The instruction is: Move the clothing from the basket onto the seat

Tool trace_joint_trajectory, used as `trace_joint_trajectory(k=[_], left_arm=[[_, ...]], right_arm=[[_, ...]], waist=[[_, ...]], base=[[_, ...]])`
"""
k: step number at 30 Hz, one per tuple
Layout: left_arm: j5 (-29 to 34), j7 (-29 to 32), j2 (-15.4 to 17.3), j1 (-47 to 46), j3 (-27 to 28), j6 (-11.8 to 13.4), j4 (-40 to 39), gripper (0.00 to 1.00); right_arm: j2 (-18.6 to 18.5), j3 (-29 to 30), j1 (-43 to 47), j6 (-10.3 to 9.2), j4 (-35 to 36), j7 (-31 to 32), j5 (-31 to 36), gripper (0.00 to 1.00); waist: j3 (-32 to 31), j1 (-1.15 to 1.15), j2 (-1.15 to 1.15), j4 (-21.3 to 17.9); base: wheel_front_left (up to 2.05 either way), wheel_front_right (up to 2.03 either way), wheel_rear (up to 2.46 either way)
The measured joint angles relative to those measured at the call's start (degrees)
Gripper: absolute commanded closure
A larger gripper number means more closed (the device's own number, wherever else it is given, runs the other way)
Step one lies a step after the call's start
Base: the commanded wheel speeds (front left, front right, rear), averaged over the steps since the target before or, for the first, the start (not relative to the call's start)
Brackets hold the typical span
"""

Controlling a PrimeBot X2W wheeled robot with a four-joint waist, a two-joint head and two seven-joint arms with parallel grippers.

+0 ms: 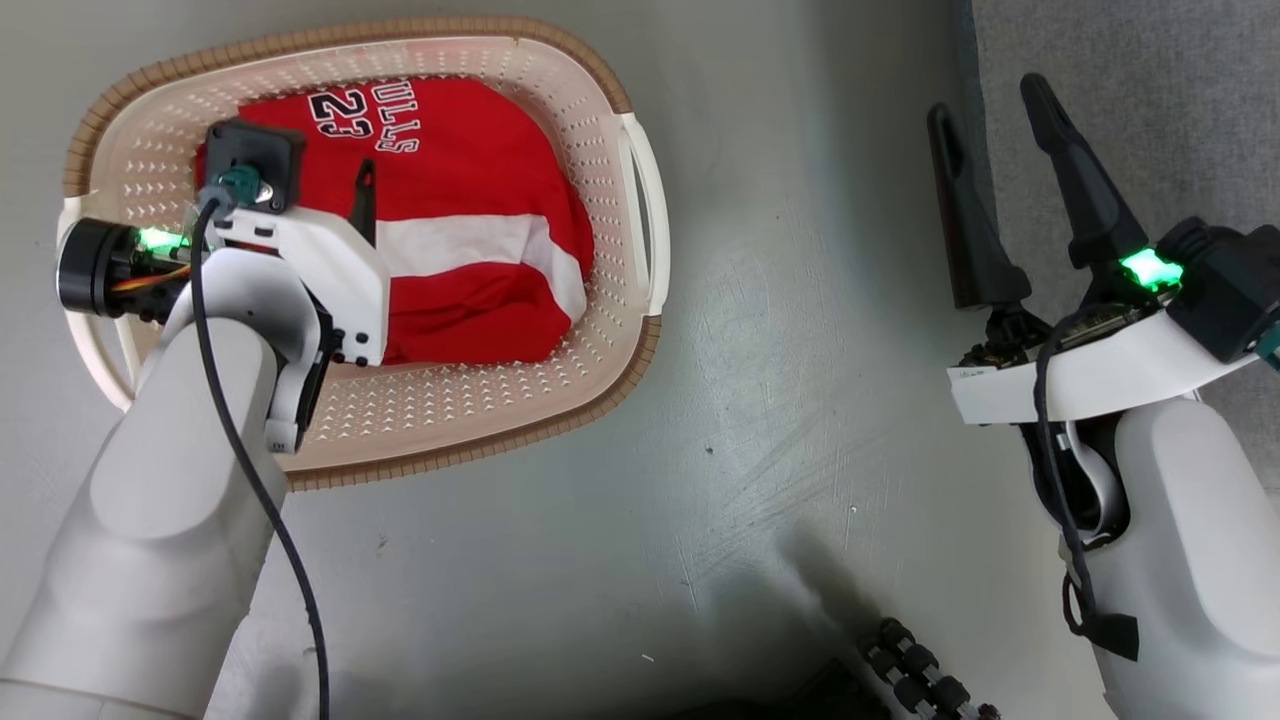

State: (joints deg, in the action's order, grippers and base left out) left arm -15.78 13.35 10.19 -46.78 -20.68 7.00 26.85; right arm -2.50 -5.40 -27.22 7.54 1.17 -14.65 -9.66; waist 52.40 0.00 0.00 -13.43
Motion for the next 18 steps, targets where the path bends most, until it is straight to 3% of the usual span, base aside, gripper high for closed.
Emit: trace_joint_trajectory(k=[18], left_arm=[[1.32, 2.3, -1.43, -5.56, -0.05, 2.5, 5.19, 0.0]], right_arm=[[-0.01, -2.26, -2.71, 0.0, 0.07, -0.04, -0.68, 0.0]], waist=[[5.16, 0.0, 0.0, -1.98]], base=[[0.0, 0.0, 0.0]])
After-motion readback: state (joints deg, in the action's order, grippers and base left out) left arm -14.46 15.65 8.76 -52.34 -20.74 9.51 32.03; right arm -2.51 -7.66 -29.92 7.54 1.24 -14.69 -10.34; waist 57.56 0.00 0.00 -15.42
